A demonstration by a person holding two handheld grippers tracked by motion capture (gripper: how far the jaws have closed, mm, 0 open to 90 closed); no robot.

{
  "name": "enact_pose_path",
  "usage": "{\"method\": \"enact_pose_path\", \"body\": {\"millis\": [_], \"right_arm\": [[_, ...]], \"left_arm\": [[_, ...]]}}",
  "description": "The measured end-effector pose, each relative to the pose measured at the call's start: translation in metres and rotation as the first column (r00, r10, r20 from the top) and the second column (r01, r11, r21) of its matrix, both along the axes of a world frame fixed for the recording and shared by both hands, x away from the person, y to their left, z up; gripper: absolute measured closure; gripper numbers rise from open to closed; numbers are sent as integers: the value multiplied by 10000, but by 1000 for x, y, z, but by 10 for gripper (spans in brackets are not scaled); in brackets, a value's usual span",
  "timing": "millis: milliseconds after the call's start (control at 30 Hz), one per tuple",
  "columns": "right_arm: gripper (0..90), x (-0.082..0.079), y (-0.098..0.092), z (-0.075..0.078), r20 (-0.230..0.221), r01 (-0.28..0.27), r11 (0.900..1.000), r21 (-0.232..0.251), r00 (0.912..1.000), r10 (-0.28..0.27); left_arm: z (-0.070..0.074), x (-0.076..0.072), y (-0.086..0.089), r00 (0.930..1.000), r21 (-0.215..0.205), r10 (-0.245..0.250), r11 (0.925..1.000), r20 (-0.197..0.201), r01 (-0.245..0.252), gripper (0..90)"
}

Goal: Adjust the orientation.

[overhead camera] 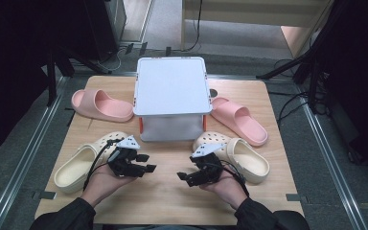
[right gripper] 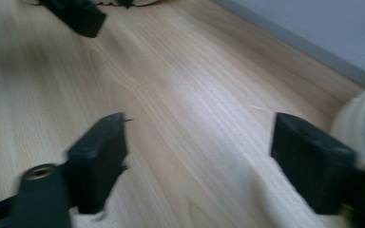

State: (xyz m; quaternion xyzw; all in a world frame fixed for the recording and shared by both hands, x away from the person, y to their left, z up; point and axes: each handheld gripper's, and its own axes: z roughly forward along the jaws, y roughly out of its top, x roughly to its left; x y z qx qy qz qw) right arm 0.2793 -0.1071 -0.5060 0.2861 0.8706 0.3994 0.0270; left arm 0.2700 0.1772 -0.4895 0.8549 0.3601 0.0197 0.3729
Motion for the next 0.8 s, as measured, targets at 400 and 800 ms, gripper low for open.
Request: {"method": "enact_pose_path", "body": {"millis": [400,800], "right_arm": [[413,6,-9,9,-530,253,9996,127,9983,-246],[371,3,-9,14,-98,-108,9991,410,9999,112]], "left_arm": [[3,-1,-2,9994,90,-350,9993,-24,350,478],[10,-5,7,9994,-43,-339,9994,-77,339,435]]}}
